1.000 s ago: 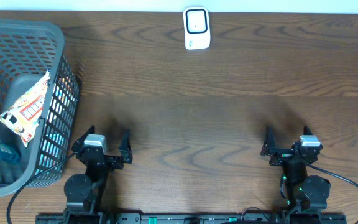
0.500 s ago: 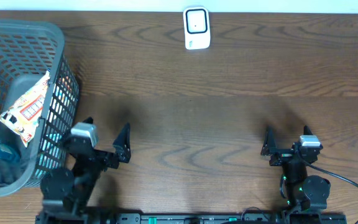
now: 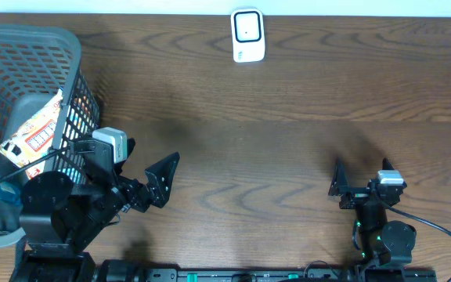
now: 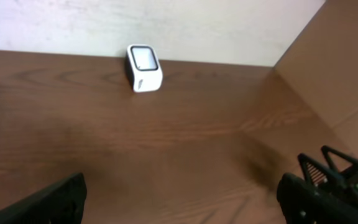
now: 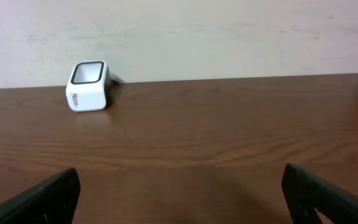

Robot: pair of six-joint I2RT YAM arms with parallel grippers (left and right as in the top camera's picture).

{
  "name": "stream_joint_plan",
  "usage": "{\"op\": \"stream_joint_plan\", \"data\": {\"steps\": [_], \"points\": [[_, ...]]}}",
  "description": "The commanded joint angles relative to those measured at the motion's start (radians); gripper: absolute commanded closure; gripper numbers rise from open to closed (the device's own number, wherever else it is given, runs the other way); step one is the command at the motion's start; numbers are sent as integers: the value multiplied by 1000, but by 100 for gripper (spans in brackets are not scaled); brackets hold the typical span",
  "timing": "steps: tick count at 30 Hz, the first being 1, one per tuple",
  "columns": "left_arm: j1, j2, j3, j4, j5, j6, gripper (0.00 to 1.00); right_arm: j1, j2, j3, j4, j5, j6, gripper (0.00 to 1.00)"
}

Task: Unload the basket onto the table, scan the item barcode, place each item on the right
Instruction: 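Reach the left gripper into the basket toward the teal mouthwash bottle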

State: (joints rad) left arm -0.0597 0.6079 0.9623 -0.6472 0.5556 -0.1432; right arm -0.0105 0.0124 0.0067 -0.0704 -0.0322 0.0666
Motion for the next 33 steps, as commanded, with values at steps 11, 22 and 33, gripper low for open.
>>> {"op": "stream_joint_plan", "data": {"steps": [11, 22, 33], "points": [[4, 309, 537, -324, -596, -121, 2, 12, -3, -1, -4, 0, -12, 1], [259, 548, 731, -518, -939, -380, 2, 12, -3, -1, -4, 0, -12, 1], [650, 638, 689, -565, -885, -502, 2, 12, -3, -1, -4, 0, -12, 1]]}}
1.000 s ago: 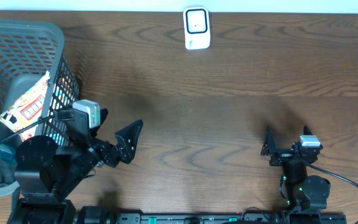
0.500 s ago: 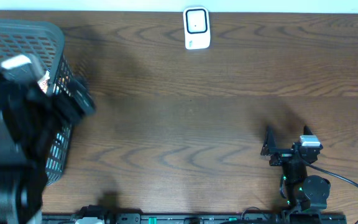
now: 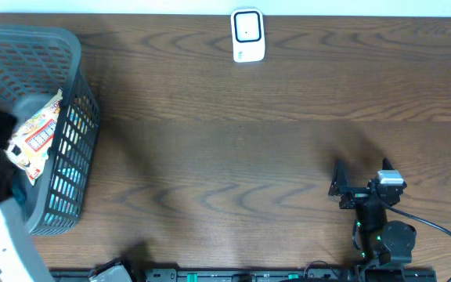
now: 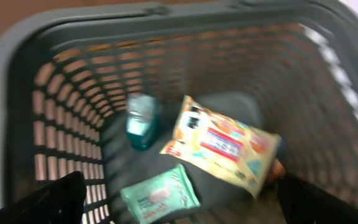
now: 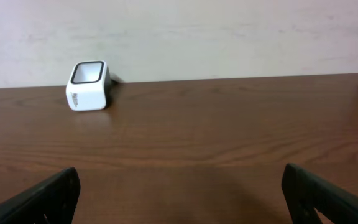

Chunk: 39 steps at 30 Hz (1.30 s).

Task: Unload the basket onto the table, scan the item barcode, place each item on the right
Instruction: 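Reach the left gripper into the basket toward the teal mouthwash bottle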

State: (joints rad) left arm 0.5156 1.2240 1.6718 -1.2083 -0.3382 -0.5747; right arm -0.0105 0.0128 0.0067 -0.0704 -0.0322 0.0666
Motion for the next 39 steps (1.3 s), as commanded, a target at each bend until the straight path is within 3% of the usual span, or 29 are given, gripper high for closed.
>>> {"op": "stream_joint_plan", "data": {"steps": [1, 5, 15, 22, 31, 39], "points": [[101, 32, -35, -2, 8, -92, 2, 12, -3, -1, -4, 0, -12, 1], [170, 68, -98, 46, 8, -79, 2, 12, -3, -1, -4, 0, -12, 1], [203, 171, -233, 189, 8, 143, 2, 12, -3, -1, -4, 0, -12, 1], [256, 230, -257, 205, 14, 157, 2, 12, -3, -1, -4, 0, -12, 1], [340, 301, -259, 238, 241, 269, 2, 12, -3, -1, -4, 0, -12, 1], [341, 372, -260, 258, 249, 294, 2, 12, -3, -1, -4, 0, -12, 1]]}}
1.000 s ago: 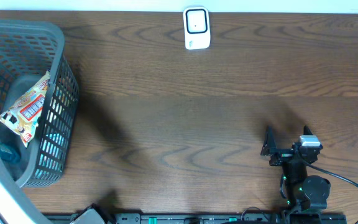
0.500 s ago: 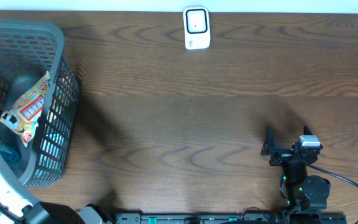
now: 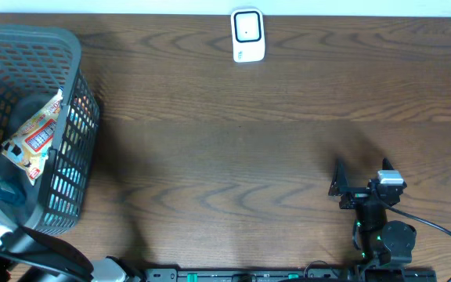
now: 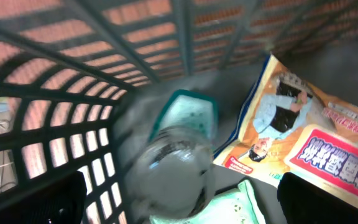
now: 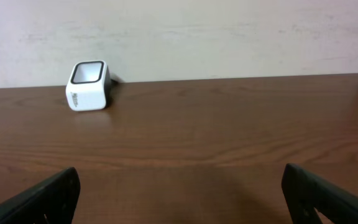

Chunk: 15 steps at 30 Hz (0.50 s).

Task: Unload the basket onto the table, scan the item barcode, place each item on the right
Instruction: 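Reach the left gripper into the basket toward the teal mouthwash bottle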

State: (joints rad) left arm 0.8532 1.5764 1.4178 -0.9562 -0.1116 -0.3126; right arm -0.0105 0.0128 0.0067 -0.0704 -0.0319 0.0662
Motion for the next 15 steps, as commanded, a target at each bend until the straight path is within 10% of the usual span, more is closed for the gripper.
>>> {"op": "stream_joint_plan", "data": {"steps": [1, 15], "points": [[3, 27, -6, 8, 23, 32, 2, 12, -3, -1, -4, 0, -11, 1], [4, 47, -61, 47, 22, 36, 2, 12, -3, -1, -4, 0, -11, 1]]}}
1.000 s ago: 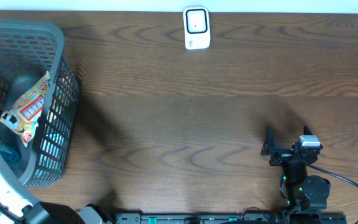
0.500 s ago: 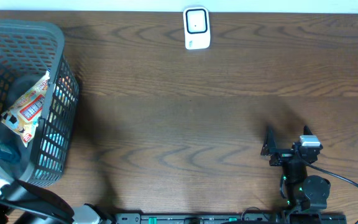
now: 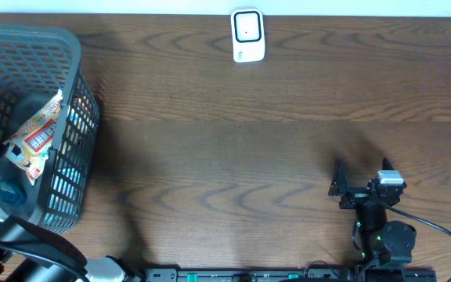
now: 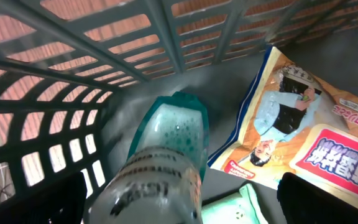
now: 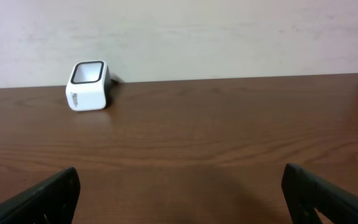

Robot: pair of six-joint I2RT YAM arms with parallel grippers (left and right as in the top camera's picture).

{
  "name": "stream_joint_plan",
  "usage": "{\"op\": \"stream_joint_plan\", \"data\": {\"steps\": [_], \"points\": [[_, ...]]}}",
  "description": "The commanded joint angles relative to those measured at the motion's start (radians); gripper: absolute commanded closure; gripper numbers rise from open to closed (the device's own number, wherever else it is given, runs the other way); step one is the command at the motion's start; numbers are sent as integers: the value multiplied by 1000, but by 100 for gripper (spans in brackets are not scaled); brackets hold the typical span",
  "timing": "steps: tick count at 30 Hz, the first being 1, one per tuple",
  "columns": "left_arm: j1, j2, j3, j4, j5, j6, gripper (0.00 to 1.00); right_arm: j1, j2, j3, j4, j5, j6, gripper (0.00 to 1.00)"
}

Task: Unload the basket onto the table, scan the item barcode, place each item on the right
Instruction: 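Reach the left gripper into the basket toward the teal mouthwash bottle, then grasp the teal Listerine bottle with the left gripper and lift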

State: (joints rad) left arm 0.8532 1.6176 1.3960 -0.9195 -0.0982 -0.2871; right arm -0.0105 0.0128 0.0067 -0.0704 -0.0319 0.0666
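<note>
A clear bottle with teal liquid (image 4: 166,162) lies in the grey mesh basket (image 3: 69,55). My left gripper (image 4: 179,208) is down inside the basket, open, with the bottle's near end between its fingers and not touching them. A yellow snack packet (image 4: 309,130) and a green wipes pack (image 4: 241,208) lie beside the bottle. The white barcode scanner (image 3: 247,35) stands at the table's far edge and shows as the scanner (image 5: 89,86) in the right wrist view. My right gripper (image 5: 182,196) rests open and empty above the near right of the table.
The basket's wall (image 4: 104,37) rises close around the left gripper. The left arm (image 3: 30,247) reaches in over the basket's near rim. A pale wall (image 5: 179,31) stands behind the scanner. Brown wooden table (image 3: 233,141) stretches between basket and right arm.
My left gripper has gone further down onto the bottle, which now fills more of the wrist view and lies between the open fingers. The right arm has not moved.
At first my left gripper was open over the table beside the basket, facing the scanner. Then it was above the basket, looking down on the bottle, packet and wipes. Later it was inside the basket near the bottle, and now it straddles the bottle.
</note>
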Motion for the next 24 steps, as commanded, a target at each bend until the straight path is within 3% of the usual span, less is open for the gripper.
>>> {"op": "stream_joint_plan", "data": {"steps": [1, 24], "points": [[4, 6, -53, 22, 9, 10, 2, 12, -3, -1, -4, 0, -12, 1], [13, 29, -134, 149, 8, 10, 1, 12, -3, -1, -4, 0, -12, 1]]}}
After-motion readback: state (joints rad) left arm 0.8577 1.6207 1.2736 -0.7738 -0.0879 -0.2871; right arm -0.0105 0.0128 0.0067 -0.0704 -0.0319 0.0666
